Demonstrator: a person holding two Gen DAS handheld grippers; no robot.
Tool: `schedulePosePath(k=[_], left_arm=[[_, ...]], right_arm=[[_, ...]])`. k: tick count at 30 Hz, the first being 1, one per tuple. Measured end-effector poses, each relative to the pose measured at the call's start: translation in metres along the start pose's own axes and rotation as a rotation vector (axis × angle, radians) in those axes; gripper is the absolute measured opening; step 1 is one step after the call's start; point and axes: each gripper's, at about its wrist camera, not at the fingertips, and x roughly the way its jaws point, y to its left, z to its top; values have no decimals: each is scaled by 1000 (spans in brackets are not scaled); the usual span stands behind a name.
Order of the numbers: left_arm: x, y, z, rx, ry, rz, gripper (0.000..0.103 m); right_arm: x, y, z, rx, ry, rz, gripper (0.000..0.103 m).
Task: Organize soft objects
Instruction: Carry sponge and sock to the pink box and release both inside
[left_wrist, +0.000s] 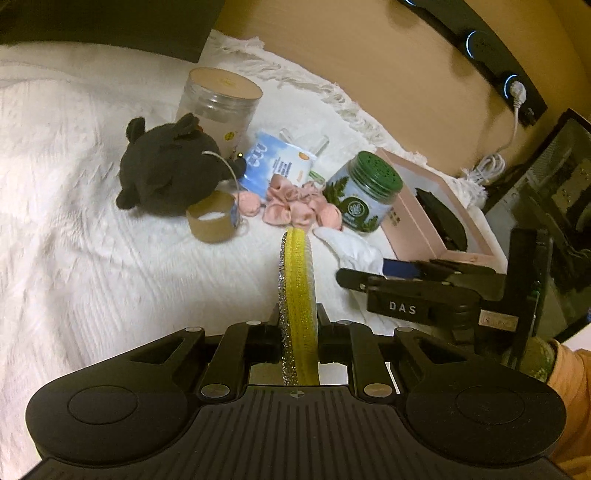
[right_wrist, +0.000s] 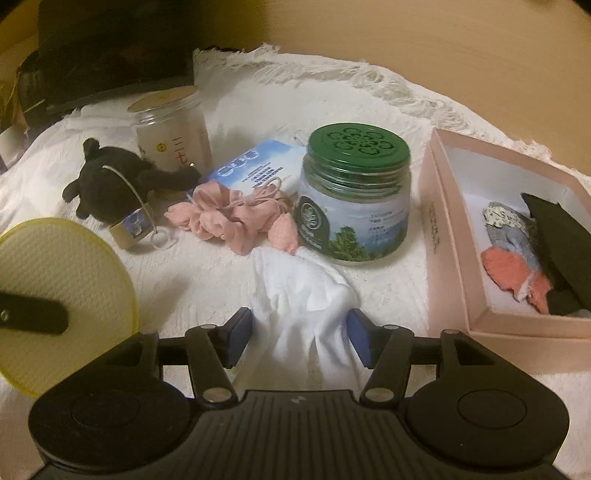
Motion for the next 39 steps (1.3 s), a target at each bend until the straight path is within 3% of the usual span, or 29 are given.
schedulePosePath(k=[1, 4, 5, 9, 13, 18, 24, 27, 31, 35, 39], left_arm=[[0, 1, -1, -9, 2, -8, 18], [3, 3, 0, -26, 11, -36, 18], [4, 1, 0, -25, 16, -47, 18], [14, -13, 2, 9, 68, -130, 18], [39, -42, -3, 65, 181, -240, 18], [74, -93, -16, 159, 331, -371, 18], [98, -154, -14, 265, 429, -478, 18], [96, -187, 3, 350, 389, -507, 18], [91, -220, 46, 384, 258, -511, 18], [90, -252, 93, 402, 104, -472, 18], [100, -270, 128, 391, 32, -459, 19]], right_arm=[[0, 1, 1, -9, 4, -2, 54], [-5, 4, 4, -28, 21, 12, 20], [-9, 4, 5, -25, 23, 19, 16], [-40, 2, 4, -28, -12, 33, 14], [-85, -16, -10, -12, -27, 21, 14], [-135, -52, -38, 41, -36, -78, 14], [-186, -95, -69, 151, -57, -251, 14], [-205, -115, -77, 201, -88, -339, 14], [-222, -132, -83, 267, -129, -404, 14], [-230, -137, -85, 295, -160, -429, 14], [-235, -135, -83, 301, -188, -437, 14]])
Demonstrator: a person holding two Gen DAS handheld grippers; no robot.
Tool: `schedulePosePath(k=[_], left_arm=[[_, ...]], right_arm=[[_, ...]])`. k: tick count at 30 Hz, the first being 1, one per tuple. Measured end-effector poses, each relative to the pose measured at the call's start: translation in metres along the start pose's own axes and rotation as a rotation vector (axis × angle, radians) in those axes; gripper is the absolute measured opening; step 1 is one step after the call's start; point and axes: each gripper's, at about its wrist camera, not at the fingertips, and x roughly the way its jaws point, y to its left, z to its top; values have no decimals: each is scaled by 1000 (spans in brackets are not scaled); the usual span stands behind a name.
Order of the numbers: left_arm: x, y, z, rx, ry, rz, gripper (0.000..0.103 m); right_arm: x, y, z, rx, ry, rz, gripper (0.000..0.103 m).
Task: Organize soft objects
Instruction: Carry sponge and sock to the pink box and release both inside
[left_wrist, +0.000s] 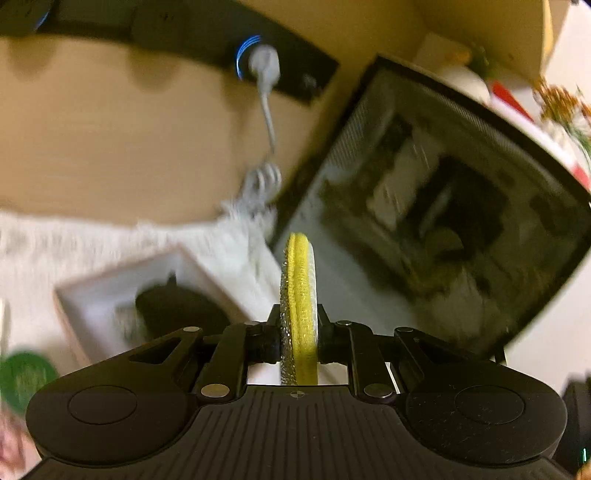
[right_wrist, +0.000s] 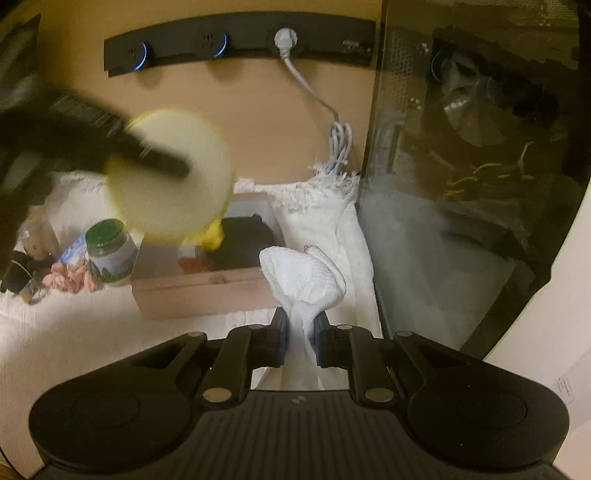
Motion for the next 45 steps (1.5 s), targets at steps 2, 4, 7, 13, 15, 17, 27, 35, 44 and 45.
schedulePosePath(k=[2, 4, 7, 13, 15, 17, 27, 35, 44, 45], left_arm=[[17, 8, 14, -11, 14, -27, 21], [43, 24, 16, -35, 75, -34, 27], [82, 40, 0, 38, 160, 190, 28], [56, 64, -4, -36, -53, 278, 30], [37, 67, 2, -39, -110, 273, 30], [16, 69, 5, -32, -137, 290, 30], [-88, 70, -32, -50, -135, 589, 30], [-159, 73, -74, -109, -114, 730, 30], [-183, 82, -100, -187, -88, 803, 30], [-183, 82, -101, -191, -85, 804, 30]], right_arm=[[2, 2, 1, -4, 0, 4, 14], [2, 6, 1, -13, 0, -3, 14], [9, 11, 2, -18, 9, -4, 14], [11, 11, 2, -16, 11, 4, 14], [16, 8, 6, -12, 16, 15, 14], [24, 6, 17, -1, 13, 36, 14], [82, 50, 126, 23, -55, 276, 14], [208, 116, 131, 18, 178, 289, 14], [276, 130, 96, 17, 336, 222, 14], [277, 132, 96, 5, 337, 225, 15]])
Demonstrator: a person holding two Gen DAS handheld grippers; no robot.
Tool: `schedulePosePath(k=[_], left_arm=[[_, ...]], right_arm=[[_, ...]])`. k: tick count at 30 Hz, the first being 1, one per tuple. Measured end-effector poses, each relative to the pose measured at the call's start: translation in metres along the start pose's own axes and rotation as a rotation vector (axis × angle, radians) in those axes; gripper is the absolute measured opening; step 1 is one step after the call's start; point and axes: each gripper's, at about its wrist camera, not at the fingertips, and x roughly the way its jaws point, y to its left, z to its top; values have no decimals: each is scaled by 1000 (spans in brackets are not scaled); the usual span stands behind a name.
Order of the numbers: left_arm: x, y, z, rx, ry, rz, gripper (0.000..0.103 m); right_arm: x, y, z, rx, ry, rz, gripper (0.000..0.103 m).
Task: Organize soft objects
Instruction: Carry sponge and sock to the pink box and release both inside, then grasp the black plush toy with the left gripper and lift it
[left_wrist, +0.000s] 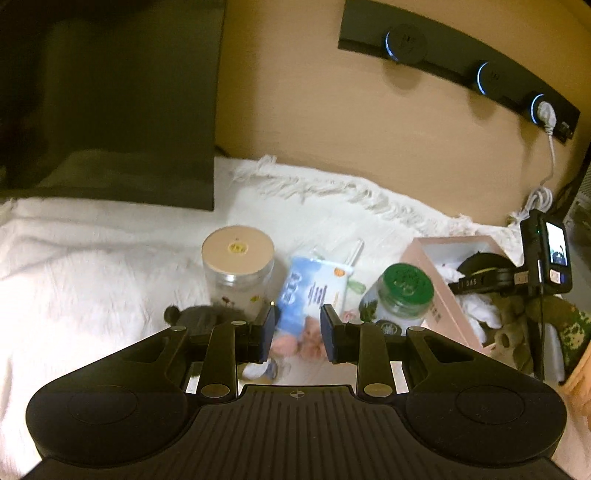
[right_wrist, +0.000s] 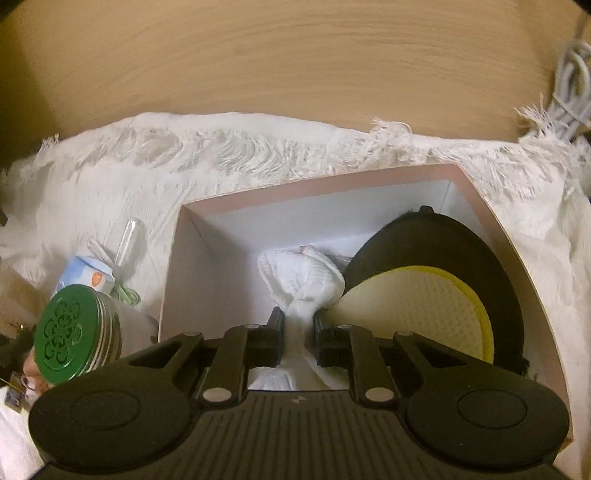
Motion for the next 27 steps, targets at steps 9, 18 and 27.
schedulePosePath(k=[9, 18, 27], left_arm=[[3, 44, -19, -150, -22, -21, 30], [47, 123, -9, -409, -68, 20, 30], [74, 75, -8, 47, 97, -21, 33]], right_arm=[[-63, 10, -11, -124, -202, 11, 36], [-138, 39, -47, -261, -415, 107, 57], [-150, 83, -77, -416, -371, 214, 57]])
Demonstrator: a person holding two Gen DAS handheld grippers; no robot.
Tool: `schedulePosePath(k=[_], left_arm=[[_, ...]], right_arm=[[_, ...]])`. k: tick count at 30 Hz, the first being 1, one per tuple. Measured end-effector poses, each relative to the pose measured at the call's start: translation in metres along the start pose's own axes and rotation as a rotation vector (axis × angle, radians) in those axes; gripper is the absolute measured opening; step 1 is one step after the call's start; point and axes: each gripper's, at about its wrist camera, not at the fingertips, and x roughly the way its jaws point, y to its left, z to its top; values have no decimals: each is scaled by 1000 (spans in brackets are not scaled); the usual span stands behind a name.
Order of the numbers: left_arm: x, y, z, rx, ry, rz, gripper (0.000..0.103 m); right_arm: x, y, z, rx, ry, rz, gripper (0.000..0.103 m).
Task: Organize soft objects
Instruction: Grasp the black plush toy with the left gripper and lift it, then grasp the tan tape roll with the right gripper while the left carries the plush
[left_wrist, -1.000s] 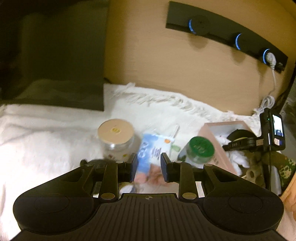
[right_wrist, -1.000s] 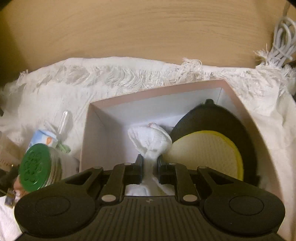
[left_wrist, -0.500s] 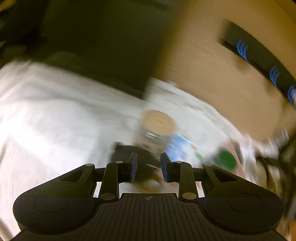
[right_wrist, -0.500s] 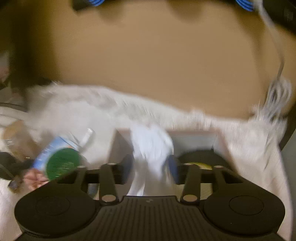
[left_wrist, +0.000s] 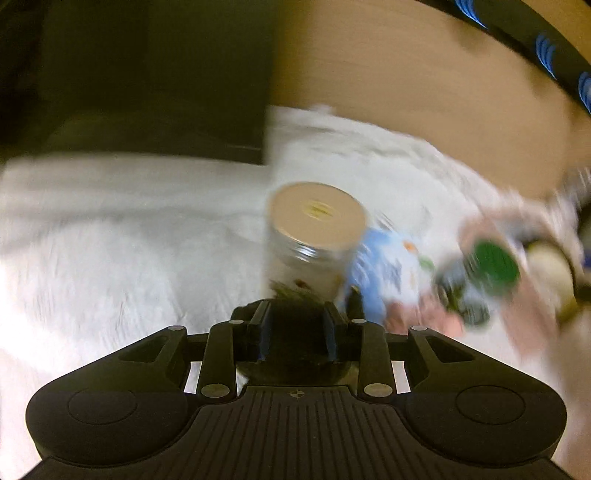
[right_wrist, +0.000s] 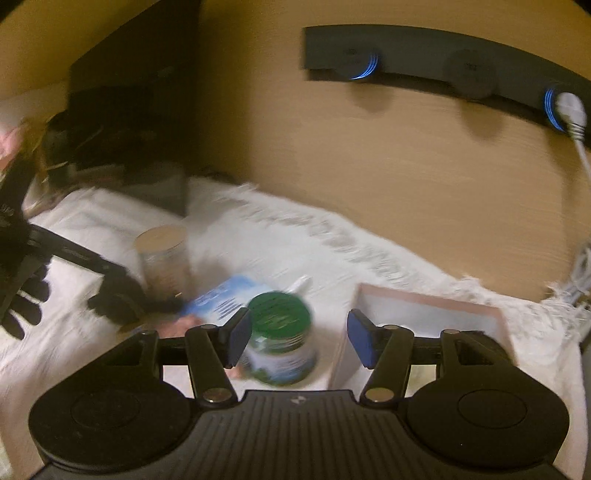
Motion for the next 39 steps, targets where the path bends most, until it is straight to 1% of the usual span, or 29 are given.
schedulePosePath(k=[1, 2, 4, 6, 8, 11, 12, 13, 14, 15, 16, 17, 20, 22, 25, 30, 31, 35, 36, 39], left_arm=[[-2, -3, -1, 44, 5, 1, 33], [-3, -4, -1, 66, 9, 10, 33], [-1, -1, 0, 80, 20, 20, 33], [2, 3, 3, 71, 33, 17, 33], [4, 11, 8, 31, 56, -15, 34], [9, 28, 13, -72, 109, -49, 41], [9, 33, 14, -102, 128, -49, 48], [9, 36, 14, -126, 150, -32, 60], [9, 37, 13, -135, 156, -8, 66], [9, 39, 12, -141, 157, 13, 78], [11, 41, 9, -160, 160, 25, 85], [14, 44, 8, -187, 160, 20, 87], [22, 56, 3, -338, 152, -47, 87], [29, 59, 0, -410, 147, -82, 88], [38, 57, -2, -455, 143, -106, 89], [47, 56, -11, -523, 152, -160, 89], [48, 57, -13, -537, 154, -175, 86], [42, 67, -21, -607, 174, -272, 81], [35, 69, -22, -615, 161, -280, 80], [6, 81, -24, -625, 87, -300, 79]], right_arm=[[1, 4, -3, -11, 5, 7, 57], [2, 9, -6, -23, 11, 14, 57], [6, 20, -10, -50, 26, 34, 57], [7, 32, -13, -73, 39, 51, 57], [7, 42, -13, -91, 45, 76, 57], [2, 53, -16, -114, 50, 105, 57], [0, 56, -18, -124, 53, 111, 57], [-1, 58, -19, -134, 57, 111, 57], [-1, 60, -20, -146, 60, 109, 57], [-3, 62, -23, -158, 64, 103, 57], [-4, 64, -24, -165, 67, 98, 57], [-4, 64, -26, -172, 72, 97, 57], [-3, 66, -30, -173, 94, 102, 57], [-3, 67, -32, -166, 105, 108, 57], [-2, 70, -32, -170, 118, 116, 57], [5, 77, -33, -185, 130, 120, 57], [8, 78, -33, -185, 134, 122, 57], [23, 85, -27, -178, 141, 132, 57], [27, 88, -24, -177, 138, 141, 57], [41, 100, -16, -191, 132, 179, 57]])
